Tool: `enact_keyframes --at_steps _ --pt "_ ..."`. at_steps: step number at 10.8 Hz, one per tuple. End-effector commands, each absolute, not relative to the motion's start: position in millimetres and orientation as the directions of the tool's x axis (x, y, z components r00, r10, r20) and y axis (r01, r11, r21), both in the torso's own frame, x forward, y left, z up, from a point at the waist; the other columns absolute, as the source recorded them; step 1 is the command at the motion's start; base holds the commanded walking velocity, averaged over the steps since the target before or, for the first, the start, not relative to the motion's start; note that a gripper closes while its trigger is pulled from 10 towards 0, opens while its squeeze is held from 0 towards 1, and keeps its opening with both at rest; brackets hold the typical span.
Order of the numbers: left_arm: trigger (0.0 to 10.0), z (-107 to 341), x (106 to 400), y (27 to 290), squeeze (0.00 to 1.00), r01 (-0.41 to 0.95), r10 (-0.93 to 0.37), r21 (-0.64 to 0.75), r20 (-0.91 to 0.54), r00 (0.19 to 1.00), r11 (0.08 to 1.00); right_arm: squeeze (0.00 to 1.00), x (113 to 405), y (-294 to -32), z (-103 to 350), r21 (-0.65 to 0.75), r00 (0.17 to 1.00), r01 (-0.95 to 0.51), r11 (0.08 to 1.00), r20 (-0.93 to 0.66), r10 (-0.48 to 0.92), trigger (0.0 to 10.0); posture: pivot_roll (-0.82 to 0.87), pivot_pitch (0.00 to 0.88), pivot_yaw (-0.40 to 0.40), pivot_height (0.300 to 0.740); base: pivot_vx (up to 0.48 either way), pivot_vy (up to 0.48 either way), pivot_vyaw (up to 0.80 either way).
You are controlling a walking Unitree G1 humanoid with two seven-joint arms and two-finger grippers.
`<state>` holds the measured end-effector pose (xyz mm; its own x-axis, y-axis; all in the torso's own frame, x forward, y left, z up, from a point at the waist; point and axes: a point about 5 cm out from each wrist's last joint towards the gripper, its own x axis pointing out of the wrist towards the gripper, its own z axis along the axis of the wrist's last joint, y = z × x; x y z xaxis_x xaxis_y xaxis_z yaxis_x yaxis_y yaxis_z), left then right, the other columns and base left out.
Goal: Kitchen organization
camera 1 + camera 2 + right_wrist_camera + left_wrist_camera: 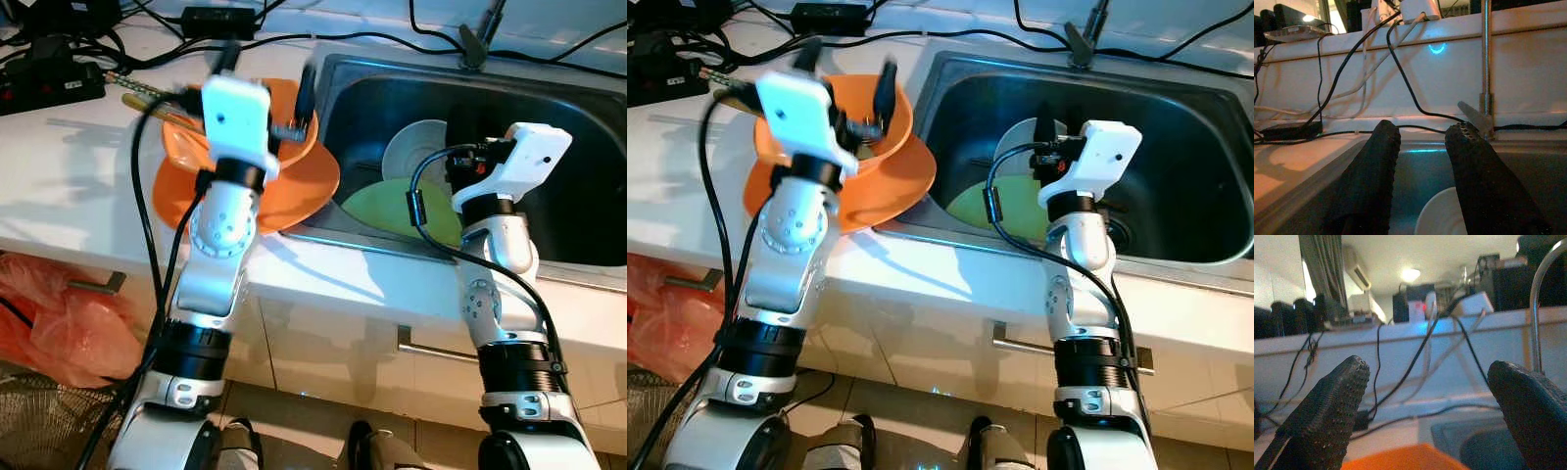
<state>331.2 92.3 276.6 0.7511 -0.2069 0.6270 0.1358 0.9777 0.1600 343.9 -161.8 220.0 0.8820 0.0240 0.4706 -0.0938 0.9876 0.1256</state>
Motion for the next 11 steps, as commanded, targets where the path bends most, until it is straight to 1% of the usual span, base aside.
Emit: enact_keyframes --at_steps 1,2,4,5,11 --pt "10.0 285 328 90 0.00 0.130 -0.206 0.162 0.663 0.720 0.978 0.00 341 -165 226 0.130 0.867 -0.084 0.988 0.497 0.009 10.0 0.08 0.131 -0.018 0.740 0.000 0.000 0.00" --pt "10.0 280 330 89 0.00 0.128 -0.206 0.166 0.653 0.729 0.978 0.00 341 -165 227 0.132 0.866 -0.085 0.988 0.500 0.007 10.0 0.08 0.128 -0.020 0.740 0.000 0.000 0.00" --pt "10.0 260 334 96 0.00 0.103 -0.175 0.152 0.604 0.778 0.983 0.00 343 -158 229 0.142 0.864 -0.098 0.985 0.503 0.014 10.0 0.09 0.136 -0.018 0.740 0.000 0.000 0.00" --pt "10.0 257 332 96 0.00 0.104 -0.175 0.152 0.595 0.784 0.983 0.00 343 -158 229 0.145 0.865 -0.099 0.984 0.502 0.013 10.0 0.09 0.142 -0.019 0.740 0.000 0.000 0.00" --pt "10.0 261 332 100 0.00 0.094 -0.166 0.149 0.604 0.779 0.984 0.00 343 -156 223 0.161 0.875 -0.094 0.982 0.485 0.004 10.0 0.11 0.161 -0.011 0.740 0.000 0.000 0.00"
